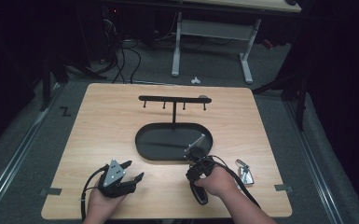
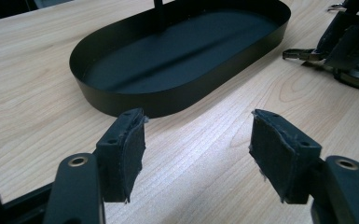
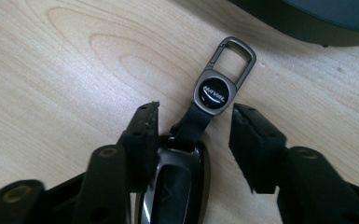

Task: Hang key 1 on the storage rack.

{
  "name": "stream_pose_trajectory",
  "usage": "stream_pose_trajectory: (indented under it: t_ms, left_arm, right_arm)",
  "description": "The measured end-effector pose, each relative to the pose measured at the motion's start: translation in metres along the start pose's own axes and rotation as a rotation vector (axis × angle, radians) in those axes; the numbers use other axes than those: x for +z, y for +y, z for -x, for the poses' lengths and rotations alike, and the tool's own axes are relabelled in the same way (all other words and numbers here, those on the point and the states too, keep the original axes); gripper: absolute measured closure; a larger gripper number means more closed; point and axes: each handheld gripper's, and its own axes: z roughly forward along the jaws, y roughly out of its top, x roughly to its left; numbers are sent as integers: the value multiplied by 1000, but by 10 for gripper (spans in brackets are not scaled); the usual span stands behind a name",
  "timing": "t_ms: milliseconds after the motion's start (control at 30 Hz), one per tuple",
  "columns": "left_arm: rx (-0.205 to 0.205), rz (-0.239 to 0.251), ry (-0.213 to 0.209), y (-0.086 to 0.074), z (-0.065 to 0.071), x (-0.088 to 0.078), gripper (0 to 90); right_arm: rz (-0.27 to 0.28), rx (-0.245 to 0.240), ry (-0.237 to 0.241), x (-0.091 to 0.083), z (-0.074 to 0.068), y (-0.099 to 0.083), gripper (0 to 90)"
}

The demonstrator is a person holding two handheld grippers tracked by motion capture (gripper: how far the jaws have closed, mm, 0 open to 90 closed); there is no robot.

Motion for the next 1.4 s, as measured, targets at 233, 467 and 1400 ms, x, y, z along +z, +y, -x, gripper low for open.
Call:
stream_pose_trajectory:
  t_ms: [233,467,1400]
  left_arm:
    - [11,-3,3,0,2,-1,358]
    - [11,-9,1,0,2,2,357]
    - [-31,-1,-10,-3,-4,-5,380]
  right_arm:
    - [-19,16,-13,5,1,4,634]
    - [-50,-51,-51,9,-5,4,736]
    - [-69,-147,-55,10,-6,-4,797]
